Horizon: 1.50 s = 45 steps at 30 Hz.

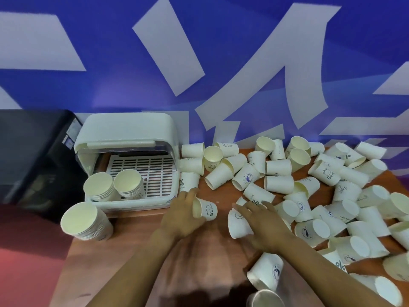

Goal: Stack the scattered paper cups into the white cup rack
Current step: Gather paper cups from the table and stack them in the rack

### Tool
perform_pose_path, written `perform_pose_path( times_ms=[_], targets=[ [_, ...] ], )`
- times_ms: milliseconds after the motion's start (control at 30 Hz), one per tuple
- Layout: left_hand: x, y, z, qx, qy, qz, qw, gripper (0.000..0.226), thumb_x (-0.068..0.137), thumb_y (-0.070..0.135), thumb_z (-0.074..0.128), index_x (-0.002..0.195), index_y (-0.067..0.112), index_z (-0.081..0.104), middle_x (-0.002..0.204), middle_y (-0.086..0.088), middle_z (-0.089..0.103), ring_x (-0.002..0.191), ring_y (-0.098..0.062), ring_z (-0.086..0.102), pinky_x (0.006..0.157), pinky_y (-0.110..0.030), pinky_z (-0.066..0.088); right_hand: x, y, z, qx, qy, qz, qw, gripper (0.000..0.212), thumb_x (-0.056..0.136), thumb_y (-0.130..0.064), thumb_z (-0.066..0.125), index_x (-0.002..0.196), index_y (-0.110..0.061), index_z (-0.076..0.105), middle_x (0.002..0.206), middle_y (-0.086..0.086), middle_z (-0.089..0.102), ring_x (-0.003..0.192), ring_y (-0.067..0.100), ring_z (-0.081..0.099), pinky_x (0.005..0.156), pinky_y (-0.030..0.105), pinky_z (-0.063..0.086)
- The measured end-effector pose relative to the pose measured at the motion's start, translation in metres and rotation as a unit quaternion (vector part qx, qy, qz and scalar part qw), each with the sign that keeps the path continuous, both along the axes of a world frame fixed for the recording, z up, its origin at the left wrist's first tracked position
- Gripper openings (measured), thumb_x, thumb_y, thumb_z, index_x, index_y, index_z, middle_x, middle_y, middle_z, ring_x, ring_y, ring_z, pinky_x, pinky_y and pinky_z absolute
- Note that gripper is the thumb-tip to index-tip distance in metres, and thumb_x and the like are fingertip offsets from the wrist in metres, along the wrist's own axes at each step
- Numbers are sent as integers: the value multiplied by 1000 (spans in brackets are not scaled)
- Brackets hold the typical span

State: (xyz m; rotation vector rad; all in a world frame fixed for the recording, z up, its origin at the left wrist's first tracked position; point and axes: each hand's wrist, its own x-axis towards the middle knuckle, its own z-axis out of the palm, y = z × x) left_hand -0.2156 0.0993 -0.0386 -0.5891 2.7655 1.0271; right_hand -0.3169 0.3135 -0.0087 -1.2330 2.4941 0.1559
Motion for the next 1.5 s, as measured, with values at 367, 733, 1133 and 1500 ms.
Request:
perform_pose_path(
  times_ms=[367,733,1133,1500],
  targets=[
    [61,-62,46,-62,45,17,997,76,75,34,73,142,24,37,138,1,40,129,-22,33,107,-28,27,41,-66,14,-167,-88,-61,980,88,69,-47,63,144,-27,24,132,0,33,106,23,54,77,32,49],
    [105,-154,103,-140,94,68,983,73,78,36,71,142,27,39,140,4,41,129,-21,38,106,-33,37,87,-160,36,-264,-125,-104,951,88,77,-44,68,148,-32,16,144,-4,37,126,17,45,94,31,45],
    [117,-212,91,-152,110,93,978,77,82,33,70,147,26,30,146,6,36,134,-21,33,104,-37,41,102,-235,46,-352,-125,-161,913,77,74,-39,75,136,-35,28,131,-13,44,114,11,48,85,29,45],
    [109,-227,60,-133,88,57,986,70,84,33,67,144,26,32,146,8,34,135,-17,30,105,-31,38,101,-281,18,-286,-48,-161,943,77,75,-47,68,138,-34,26,136,-10,45,115,19,53,83,37,51]
  ],
)
